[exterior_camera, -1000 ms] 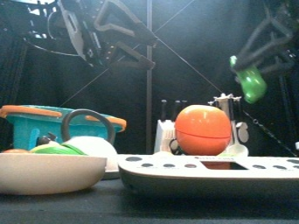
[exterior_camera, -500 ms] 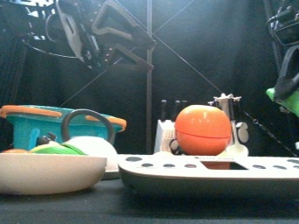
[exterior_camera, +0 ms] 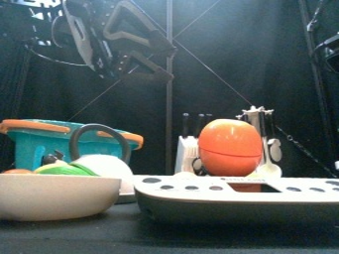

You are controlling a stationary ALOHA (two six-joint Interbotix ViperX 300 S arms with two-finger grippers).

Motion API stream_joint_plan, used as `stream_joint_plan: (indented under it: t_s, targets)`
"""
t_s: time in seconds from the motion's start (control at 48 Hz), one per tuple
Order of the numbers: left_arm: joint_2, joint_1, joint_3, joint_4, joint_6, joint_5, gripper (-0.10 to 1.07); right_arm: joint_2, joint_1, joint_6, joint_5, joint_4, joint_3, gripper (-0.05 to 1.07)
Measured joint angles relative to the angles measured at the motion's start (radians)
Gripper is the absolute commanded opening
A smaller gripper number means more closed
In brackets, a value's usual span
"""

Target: Place peas into pot

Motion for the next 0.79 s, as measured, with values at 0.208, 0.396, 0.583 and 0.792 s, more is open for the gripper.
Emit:
stream_joint_plan:
  t_s: [0.208, 0.396, 0.583, 0.792]
  targets:
    - [0.0, 0.0, 0.0, 0.0, 0.0, 0.006, 0.95, 0.012, -0.031, 0.0, -0.017, -0.018, 0.017, 0.69]
    - [0.0, 0.0, 0.0, 0.0, 0.0, 0.006, 0.95, 0.014, -0.031, -0.003, -0.018, -0.017, 0.017, 0.82]
    - [0.0, 0.0, 0.0, 0.0, 0.0, 0.006, 0.95, 0.011, -0.028, -0.005, -0.014, -0.02, 0.018, 0.91]
    - [0.0, 0.0, 0.003, 0.0, 0.0, 0.006, 0.95, -0.011, -0.026, -0.005, 0.017, -0.048, 0.018, 0.92]
